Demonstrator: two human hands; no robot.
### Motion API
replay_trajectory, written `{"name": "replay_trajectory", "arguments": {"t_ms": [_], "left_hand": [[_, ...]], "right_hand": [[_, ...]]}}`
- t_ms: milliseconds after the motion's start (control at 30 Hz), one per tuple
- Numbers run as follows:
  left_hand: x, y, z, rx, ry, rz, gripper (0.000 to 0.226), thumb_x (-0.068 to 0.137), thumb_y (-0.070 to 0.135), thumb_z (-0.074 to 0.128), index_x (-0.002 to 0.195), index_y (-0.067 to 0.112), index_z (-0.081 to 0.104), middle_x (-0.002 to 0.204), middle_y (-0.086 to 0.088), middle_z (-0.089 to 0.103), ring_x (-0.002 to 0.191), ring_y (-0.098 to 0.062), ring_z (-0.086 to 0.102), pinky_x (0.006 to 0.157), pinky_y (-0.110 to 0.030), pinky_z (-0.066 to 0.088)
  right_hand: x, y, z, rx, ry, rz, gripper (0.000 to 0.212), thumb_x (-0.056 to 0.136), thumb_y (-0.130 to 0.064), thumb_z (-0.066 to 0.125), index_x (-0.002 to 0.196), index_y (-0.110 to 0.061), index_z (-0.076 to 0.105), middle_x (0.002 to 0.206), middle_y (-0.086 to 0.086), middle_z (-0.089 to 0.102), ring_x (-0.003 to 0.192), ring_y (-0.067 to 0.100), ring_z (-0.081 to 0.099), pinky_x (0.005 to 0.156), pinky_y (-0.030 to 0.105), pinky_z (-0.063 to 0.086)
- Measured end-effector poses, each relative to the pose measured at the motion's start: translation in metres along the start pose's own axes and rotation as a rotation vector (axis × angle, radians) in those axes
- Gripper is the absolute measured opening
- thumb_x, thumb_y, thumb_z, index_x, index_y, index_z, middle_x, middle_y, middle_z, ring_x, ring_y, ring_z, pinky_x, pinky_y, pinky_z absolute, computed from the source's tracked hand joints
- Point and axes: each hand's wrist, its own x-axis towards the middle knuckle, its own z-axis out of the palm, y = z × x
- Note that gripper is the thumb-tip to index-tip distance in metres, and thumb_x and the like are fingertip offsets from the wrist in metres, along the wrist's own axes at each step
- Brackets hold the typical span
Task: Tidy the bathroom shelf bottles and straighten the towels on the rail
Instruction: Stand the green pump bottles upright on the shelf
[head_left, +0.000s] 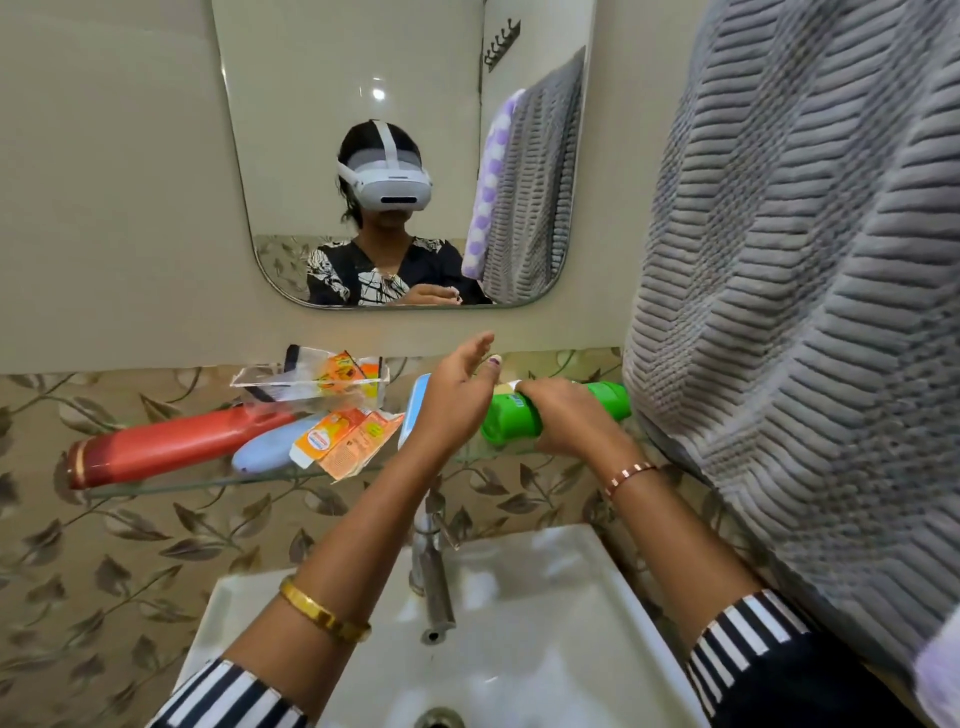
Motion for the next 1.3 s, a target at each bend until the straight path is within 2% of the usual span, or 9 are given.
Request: {"name": "replay_trajectory", "arguments": {"t_ms": [233,400,567,700,800,900,1067,1200,1300], "left_hand": [[0.002,-0.002,0.005,-0.080,0.009,-0.031,0.038,0.093,0.007,0.043,0.132,0.005,0.043,0.137,-0.010,0.048,0.124,-0.016,0.046,0.093,-0.017,0.036],[0.002,-0.008,0.004,-0.117,0.037,-0.066,0.036,0.093,0.007,0.044,0.128,0.005,0.047,0.132,-0.011,0.053,0.112,-0.009,0.048,0.087,-0.015,0.037],[0.005,-0.018,0.000,-0.163,0.116,-0.112,0.028,0.091,0.015,0.049,0.118,0.012,0.057,0.121,-0.009,0.062,0.106,-0.014,0.056,0.089,-0.025,0.040],[0.006,-0.012,0.003,-0.354,0.093,-0.234,0.017,0.094,0.021,0.043,0.099,0.015,0.059,0.098,-0.012,0.061,0.090,-0.022,0.058,0.079,-0.029,0.044],[0.005,-0.001,0.000,-0.573,0.021,-0.377,0.036,0.095,0.036,0.037,0.112,0.008,0.052,0.096,-0.012,0.061,0.081,-0.023,0.061,0.075,-0.033,0.051],[0.002,0.004,-0.010,-0.587,-0.082,-0.382,0.049,0.089,0.046,0.043,0.116,0.006,0.051,0.102,-0.013,0.063,0.087,-0.028,0.065,0.066,-0.038,0.058],[-0.004,0.011,-0.019,-0.491,-0.231,-0.352,0.022,0.087,0.026,0.055,0.097,0.007,0.058,0.096,-0.015,0.063,0.081,-0.025,0.064,0.063,-0.035,0.058],[-0.003,0.010,-0.015,-0.613,-0.126,-0.363,0.012,0.087,0.018,0.054,0.093,0.007,0.057,0.092,-0.015,0.061,0.077,-0.025,0.062,0.057,-0.033,0.058],[-0.004,0.007,-0.016,-0.756,-0.063,-0.413,0.015,0.086,0.020,0.053,0.096,0.010,0.055,0.098,-0.014,0.058,0.080,-0.028,0.060,0.051,-0.030,0.057]], "right_hand": [[-0.005,0.008,-0.001,-0.102,0.122,-0.096,0.057,0.068,-0.026,0.070,0.121,-0.019,0.049,0.112,0.003,0.062,0.101,0.026,0.056,0.081,0.034,0.041],[-0.006,0.011,0.000,-0.117,0.264,-0.137,0.047,0.061,-0.019,0.071,0.106,-0.014,0.057,0.098,0.006,0.067,0.090,0.030,0.060,0.072,0.035,0.042],[-0.004,0.017,-0.016,0.040,0.478,-0.113,0.054,0.046,-0.018,0.081,0.097,-0.012,0.064,0.085,0.008,0.071,0.074,0.030,0.067,0.062,0.034,0.051],[-0.002,0.009,-0.036,0.078,0.619,-0.156,0.061,0.044,-0.019,0.084,0.101,-0.013,0.065,0.084,0.006,0.072,0.072,0.028,0.065,0.063,0.032,0.051],[-0.002,0.000,-0.043,0.004,0.665,-0.219,0.061,0.042,-0.019,0.083,0.100,-0.013,0.065,0.085,0.004,0.072,0.073,0.027,0.064,0.063,0.031,0.049],[-0.001,0.000,-0.041,-0.101,0.700,-0.281,0.055,0.051,-0.022,0.080,0.103,-0.013,0.063,0.093,0.003,0.071,0.081,0.026,0.064,0.066,0.032,0.048],[0.001,0.001,-0.034,-0.260,0.838,-0.380,0.033,0.075,-0.013,0.059,0.108,-0.015,0.061,0.111,0.011,0.067,0.093,0.029,0.063,0.080,0.037,0.047],[0.006,0.001,-0.033,-0.292,0.875,-0.315,0.040,0.077,-0.007,0.053,0.116,-0.017,0.059,0.118,0.018,0.062,0.103,0.032,0.056,0.086,0.041,0.042],[0.008,0.009,-0.031,-0.146,0.924,-0.145,0.048,0.072,-0.005,0.059,0.119,-0.014,0.058,0.119,0.023,0.058,0.111,0.030,0.043,0.093,0.043,0.036]]}}
